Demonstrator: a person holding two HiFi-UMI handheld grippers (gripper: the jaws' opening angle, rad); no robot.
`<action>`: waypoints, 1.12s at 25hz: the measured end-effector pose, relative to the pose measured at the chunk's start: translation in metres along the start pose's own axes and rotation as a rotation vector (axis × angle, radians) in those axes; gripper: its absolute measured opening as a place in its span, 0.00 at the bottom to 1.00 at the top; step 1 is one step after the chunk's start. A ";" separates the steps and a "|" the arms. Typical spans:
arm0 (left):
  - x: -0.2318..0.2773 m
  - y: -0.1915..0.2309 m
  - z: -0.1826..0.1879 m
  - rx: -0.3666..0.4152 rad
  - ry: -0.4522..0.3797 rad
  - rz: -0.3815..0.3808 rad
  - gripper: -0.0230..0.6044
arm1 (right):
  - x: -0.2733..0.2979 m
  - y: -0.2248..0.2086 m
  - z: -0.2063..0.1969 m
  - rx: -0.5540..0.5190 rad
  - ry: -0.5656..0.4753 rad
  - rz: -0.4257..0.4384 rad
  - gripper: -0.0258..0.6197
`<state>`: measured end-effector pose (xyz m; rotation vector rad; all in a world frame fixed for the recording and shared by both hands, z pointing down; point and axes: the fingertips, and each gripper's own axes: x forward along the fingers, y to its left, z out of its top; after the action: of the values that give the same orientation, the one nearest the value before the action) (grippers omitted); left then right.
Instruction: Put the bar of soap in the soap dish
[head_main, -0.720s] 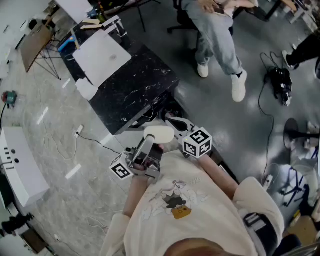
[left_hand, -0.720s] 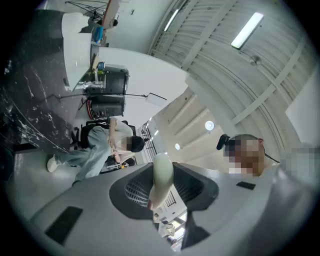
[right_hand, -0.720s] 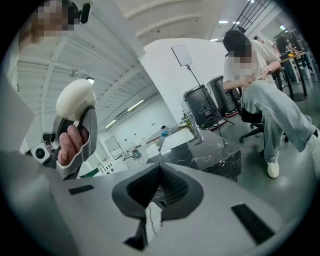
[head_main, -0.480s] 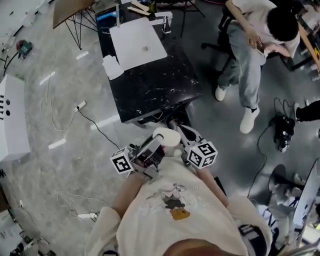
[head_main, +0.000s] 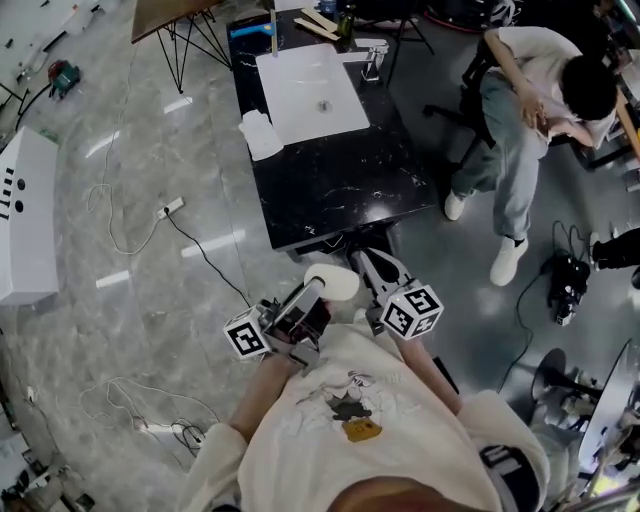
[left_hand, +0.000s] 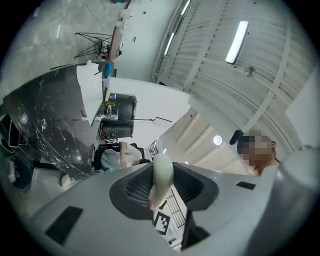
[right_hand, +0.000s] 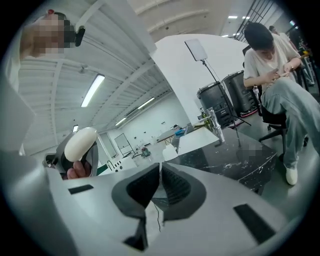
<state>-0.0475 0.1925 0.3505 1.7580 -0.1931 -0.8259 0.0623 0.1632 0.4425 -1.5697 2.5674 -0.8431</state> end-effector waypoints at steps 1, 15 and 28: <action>-0.006 -0.001 0.007 -0.004 -0.006 0.000 0.24 | 0.007 0.005 -0.002 0.000 0.002 -0.002 0.05; -0.065 0.017 0.091 -0.078 -0.059 0.026 0.24 | 0.072 0.068 -0.021 -0.106 0.096 -0.041 0.05; 0.039 0.054 0.143 0.003 -0.094 0.082 0.24 | 0.160 -0.004 0.060 -0.081 0.073 0.079 0.05</action>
<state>-0.0921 0.0416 0.3643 1.7038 -0.3266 -0.8496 0.0038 0.0028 0.4344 -1.4727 2.7267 -0.8140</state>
